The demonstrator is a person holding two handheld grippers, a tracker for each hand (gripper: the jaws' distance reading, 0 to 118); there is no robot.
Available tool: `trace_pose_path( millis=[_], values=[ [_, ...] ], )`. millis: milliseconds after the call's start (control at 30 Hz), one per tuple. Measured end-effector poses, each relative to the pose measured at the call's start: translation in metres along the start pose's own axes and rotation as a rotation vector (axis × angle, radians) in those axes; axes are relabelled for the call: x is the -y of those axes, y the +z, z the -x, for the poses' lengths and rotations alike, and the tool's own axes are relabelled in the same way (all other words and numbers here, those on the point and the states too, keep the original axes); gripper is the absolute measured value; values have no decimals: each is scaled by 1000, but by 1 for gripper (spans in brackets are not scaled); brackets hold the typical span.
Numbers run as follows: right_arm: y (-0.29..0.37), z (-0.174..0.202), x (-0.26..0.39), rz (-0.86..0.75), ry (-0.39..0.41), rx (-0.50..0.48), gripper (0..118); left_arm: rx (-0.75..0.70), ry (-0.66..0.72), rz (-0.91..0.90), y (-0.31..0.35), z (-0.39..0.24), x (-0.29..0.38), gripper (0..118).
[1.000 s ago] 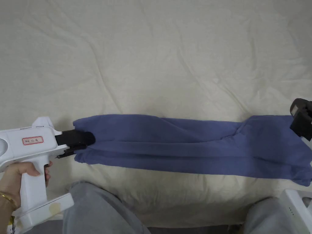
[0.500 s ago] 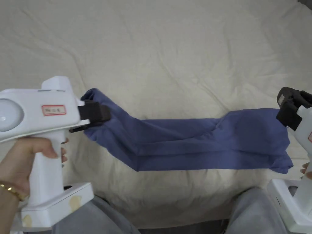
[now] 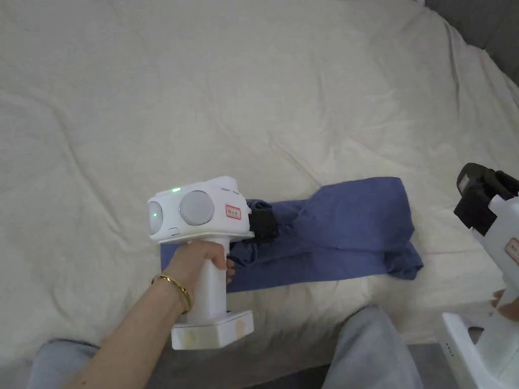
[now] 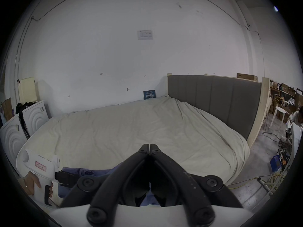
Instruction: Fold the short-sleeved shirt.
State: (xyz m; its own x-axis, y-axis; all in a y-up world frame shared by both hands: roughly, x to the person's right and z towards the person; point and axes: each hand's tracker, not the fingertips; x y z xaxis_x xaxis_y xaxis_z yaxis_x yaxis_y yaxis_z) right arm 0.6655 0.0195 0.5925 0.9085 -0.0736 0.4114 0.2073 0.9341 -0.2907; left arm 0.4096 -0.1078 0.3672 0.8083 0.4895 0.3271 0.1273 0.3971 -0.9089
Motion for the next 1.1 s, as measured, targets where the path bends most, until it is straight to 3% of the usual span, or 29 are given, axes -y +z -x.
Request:
trace_pose_path(
  millis=[133,200,267,300,333,400,467,567,767,900,933,967,1000,1033,1067,1100],
  values=[
    [0,-11,1,3,-12,24,1,69,-4,-97,23,-7,1,68],
    [0,-12,2,6,-18,26,1,79,-43,-236,50,-13,5,46],
    [2,-11,3,2,-23,22,1,-7,-80,-387,68,-17,16,32],
    [3,-11,4,1,-20,18,1,-75,-102,-408,72,-19,21,11],
    [3,-10,4,2,-11,16,1,-183,-125,-379,69,-20,25,1],
    [3,-7,6,6,6,13,1,-284,-146,-332,59,-12,33,1],
    [3,-6,7,9,9,5,1,-257,-138,-209,41,-3,39,1],
    [2,-6,8,13,10,1,1,-152,-86,-166,24,-2,53,1],
    [4,-7,11,26,13,8,1,-121,-311,-128,-11,-40,71,1],
    [6,-9,13,35,13,13,1,-116,-262,-76,-26,-45,69,1],
    [6,-10,13,37,14,14,1,-102,-257,-70,-21,-46,65,7],
    [6,-10,13,38,17,15,1,-55,-242,-68,-11,-46,61,21],
    [6,-9,13,38,20,15,1,-5,-233,-90,0,-45,58,47],
    [6,-9,12,37,21,13,1,32,-216,-154,15,-43,53,84],
    [6,-9,10,34,21,10,1,74,-195,-211,31,-39,48,104],
    [6,-8,9,31,22,8,1,116,-174,-248,44,-34,42,117]
  ],
)
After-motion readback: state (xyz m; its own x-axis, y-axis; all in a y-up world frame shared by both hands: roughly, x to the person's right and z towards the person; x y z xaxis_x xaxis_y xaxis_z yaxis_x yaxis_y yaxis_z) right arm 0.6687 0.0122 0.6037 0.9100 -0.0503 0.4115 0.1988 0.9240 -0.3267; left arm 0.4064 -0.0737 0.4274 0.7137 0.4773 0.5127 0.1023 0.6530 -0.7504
